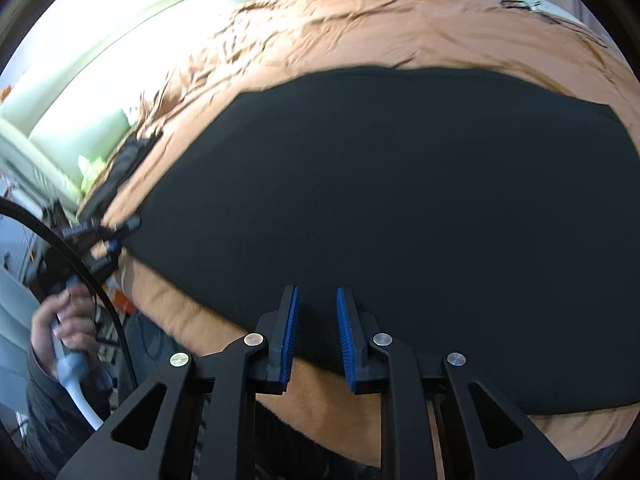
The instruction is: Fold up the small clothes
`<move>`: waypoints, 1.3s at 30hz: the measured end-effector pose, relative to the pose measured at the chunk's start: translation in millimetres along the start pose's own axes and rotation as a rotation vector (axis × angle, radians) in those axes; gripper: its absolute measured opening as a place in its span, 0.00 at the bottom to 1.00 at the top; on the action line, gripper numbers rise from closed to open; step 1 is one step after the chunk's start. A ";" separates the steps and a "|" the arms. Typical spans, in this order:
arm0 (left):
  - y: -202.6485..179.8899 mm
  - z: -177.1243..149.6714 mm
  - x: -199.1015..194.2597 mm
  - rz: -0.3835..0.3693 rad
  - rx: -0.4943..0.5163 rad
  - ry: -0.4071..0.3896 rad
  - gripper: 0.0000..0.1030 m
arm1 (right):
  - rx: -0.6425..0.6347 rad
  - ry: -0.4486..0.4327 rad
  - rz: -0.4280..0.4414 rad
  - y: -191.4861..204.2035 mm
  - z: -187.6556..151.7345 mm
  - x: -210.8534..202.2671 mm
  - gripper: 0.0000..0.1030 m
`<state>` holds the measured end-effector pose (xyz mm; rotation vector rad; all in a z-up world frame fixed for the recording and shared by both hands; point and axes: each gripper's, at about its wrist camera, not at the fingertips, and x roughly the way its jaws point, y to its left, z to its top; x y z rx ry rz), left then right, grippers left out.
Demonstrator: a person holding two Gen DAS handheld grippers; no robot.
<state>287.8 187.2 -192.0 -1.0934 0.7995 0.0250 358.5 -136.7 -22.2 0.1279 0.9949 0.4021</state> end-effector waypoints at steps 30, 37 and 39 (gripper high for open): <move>0.8 -6.1 -2.4 0.055 -0.109 -0.026 0.09 | 0.069 0.054 -0.090 -39.6 128.4 87.9 0.15; 2.4 -5.1 -2.6 0.055 -0.130 -0.019 0.09 | 0.122 0.030 -0.123 -51.2 157.4 99.4 0.13; 2.9 -4.8 -2.3 0.055 -0.133 -0.017 0.09 | 0.134 0.022 -0.131 -53.3 163.6 102.9 0.13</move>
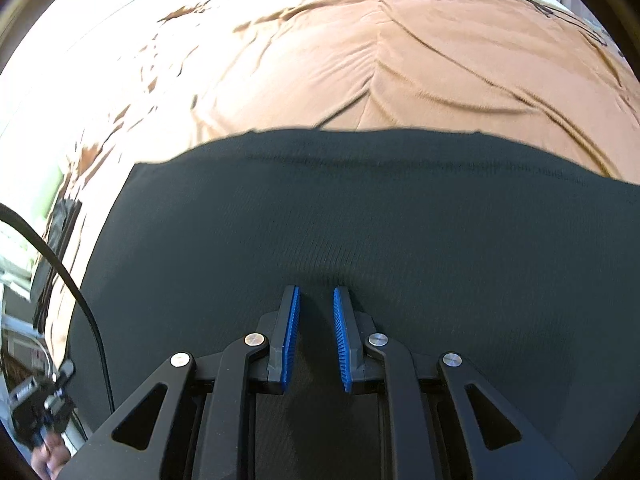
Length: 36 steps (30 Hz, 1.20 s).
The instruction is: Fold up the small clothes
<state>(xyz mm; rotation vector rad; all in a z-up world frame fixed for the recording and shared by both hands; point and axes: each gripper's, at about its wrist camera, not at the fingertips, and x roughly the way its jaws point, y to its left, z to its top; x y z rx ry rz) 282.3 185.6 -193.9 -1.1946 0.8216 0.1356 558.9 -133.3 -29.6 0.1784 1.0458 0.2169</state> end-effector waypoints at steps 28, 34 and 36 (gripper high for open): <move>-81.3 4.5 -23.2 -0.188 0.144 0.034 0.08 | -0.013 0.040 0.102 23.0 -81.9 -25.6 0.12; -117.7 -5.0 -23.8 -0.219 0.200 0.045 0.08 | -0.023 0.031 0.120 27.7 -110.2 -41.3 0.06; -127.0 -8.3 -23.9 -0.230 0.217 0.053 0.08 | -0.014 0.032 0.137 28.1 -119.9 -43.8 0.06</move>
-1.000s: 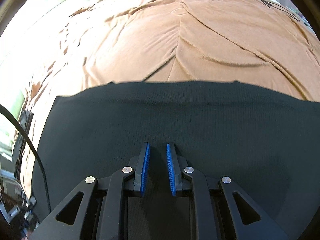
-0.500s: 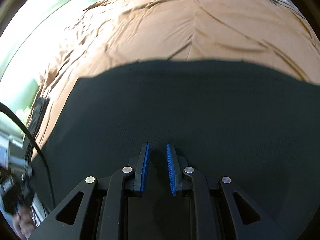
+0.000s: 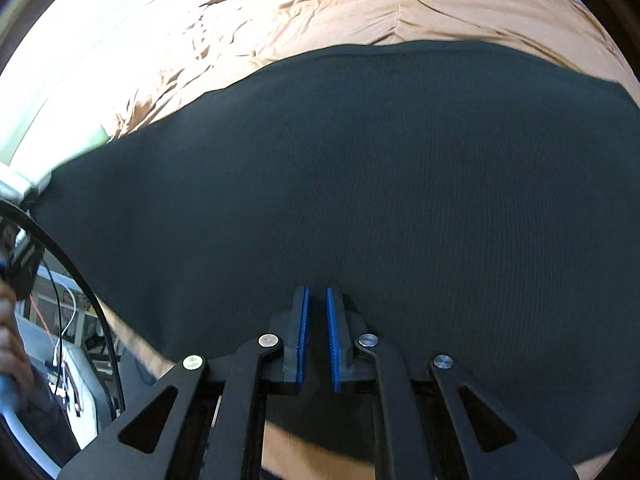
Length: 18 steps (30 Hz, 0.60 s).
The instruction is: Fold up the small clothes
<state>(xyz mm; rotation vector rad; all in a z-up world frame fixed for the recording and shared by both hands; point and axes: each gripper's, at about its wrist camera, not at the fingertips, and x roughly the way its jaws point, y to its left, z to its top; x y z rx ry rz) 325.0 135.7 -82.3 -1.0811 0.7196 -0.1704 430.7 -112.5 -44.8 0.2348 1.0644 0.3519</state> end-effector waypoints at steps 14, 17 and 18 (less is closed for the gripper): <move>-107.2 -16.7 21.4 -0.095 0.164 0.077 0.08 | 0.031 -0.003 0.109 0.2 -36.4 -7.6 0.06; -128.0 -24.3 29.5 -0.108 0.197 0.104 0.08 | 0.048 -0.026 0.128 -8.3 -35.4 -18.0 0.06; -133.4 -26.9 31.8 -0.111 0.206 0.111 0.08 | 0.048 -0.038 0.131 -15.5 -35.9 -25.8 0.06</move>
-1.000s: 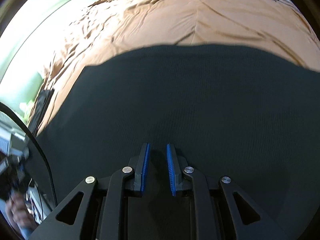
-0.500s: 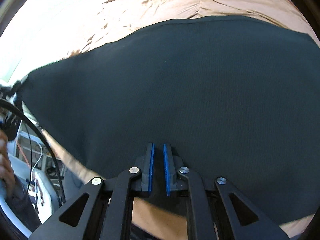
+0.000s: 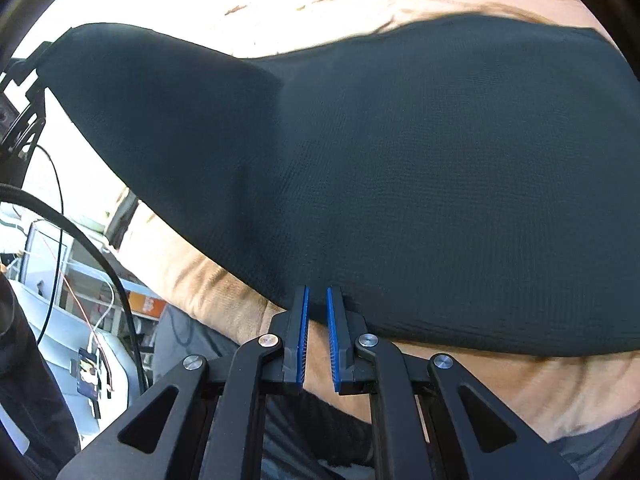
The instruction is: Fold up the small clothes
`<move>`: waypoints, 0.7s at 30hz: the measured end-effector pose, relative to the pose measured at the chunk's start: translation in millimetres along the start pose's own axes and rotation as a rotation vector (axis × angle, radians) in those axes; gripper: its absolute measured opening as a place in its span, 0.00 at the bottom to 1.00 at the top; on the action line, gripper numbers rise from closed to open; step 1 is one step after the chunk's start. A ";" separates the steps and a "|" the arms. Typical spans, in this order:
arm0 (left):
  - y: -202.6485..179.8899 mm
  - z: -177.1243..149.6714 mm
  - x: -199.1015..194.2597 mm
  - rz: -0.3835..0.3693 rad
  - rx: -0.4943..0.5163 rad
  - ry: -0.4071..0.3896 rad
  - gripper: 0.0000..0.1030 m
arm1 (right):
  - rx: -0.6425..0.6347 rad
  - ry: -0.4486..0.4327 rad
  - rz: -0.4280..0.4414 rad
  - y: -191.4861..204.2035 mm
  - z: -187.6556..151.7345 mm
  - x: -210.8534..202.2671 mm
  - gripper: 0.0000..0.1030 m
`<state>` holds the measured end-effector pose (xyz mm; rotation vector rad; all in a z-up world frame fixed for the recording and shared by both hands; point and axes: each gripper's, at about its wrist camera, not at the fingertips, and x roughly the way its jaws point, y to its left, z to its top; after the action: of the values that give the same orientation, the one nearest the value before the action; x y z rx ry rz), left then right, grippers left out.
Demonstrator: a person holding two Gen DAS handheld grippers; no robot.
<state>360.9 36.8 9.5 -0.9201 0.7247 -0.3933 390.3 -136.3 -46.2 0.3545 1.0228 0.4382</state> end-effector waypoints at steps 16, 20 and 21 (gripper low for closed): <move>-76.3 -47.7 91.6 -0.042 0.115 0.169 0.08 | 0.131 -0.292 -0.073 -76.8 -37.5 -120.4 0.56; -81.2 -70.7 118.9 -0.035 0.126 0.231 0.08 | 0.160 -0.330 -0.099 -94.7 -56.0 -138.3 0.56; -82.4 -76.4 125.5 -0.032 0.131 0.247 0.08 | 0.165 -0.334 -0.105 -105.0 -60.0 -147.1 0.56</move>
<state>393.8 -128.0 -2.1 -0.7676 0.8996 -0.5826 291.1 -296.2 -16.8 0.5011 0.7487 0.1908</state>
